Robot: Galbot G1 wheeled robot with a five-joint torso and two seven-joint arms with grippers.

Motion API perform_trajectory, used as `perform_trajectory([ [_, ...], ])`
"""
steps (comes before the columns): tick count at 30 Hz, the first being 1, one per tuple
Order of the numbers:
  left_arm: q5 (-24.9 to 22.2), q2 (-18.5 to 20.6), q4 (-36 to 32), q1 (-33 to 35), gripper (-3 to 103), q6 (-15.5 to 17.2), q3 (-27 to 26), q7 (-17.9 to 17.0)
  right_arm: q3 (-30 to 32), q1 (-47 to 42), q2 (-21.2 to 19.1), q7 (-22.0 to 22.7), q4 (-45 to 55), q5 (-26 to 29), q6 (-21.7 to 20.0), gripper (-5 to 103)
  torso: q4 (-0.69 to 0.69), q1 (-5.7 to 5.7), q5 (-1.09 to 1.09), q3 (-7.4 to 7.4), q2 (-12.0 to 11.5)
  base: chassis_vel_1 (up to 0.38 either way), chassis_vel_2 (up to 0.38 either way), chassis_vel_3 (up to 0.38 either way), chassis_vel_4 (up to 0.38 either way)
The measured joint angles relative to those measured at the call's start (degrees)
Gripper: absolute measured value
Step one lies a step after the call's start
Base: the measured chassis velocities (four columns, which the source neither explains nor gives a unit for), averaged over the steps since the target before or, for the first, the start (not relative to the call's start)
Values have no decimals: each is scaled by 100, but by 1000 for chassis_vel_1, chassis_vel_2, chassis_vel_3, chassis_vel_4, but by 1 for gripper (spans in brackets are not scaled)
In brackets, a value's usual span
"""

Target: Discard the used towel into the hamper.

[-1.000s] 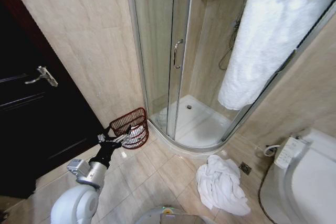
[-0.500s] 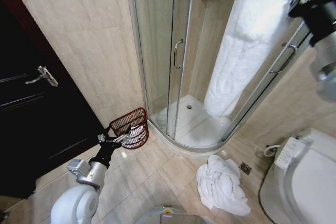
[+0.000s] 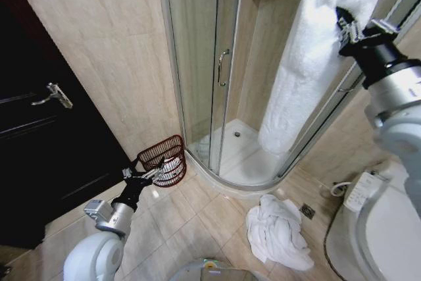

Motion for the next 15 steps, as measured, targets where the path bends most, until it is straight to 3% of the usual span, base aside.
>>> perform_trajectory([
  [6, 0, 0, 0, 0, 100, 0, 0, 0, 467, -1118, 431, -144, 231, -396, 191, 7, 0, 0, 3, 0, 0, 0, 0, 0, 0],
  [15, 0, 0, 0, 0, 100, 0, 0, 0, 894, -2076, 972, -288, 616, -843, 357, 7, 2, 0, -2, 0, 0, 0, 0, 0, 0],
])
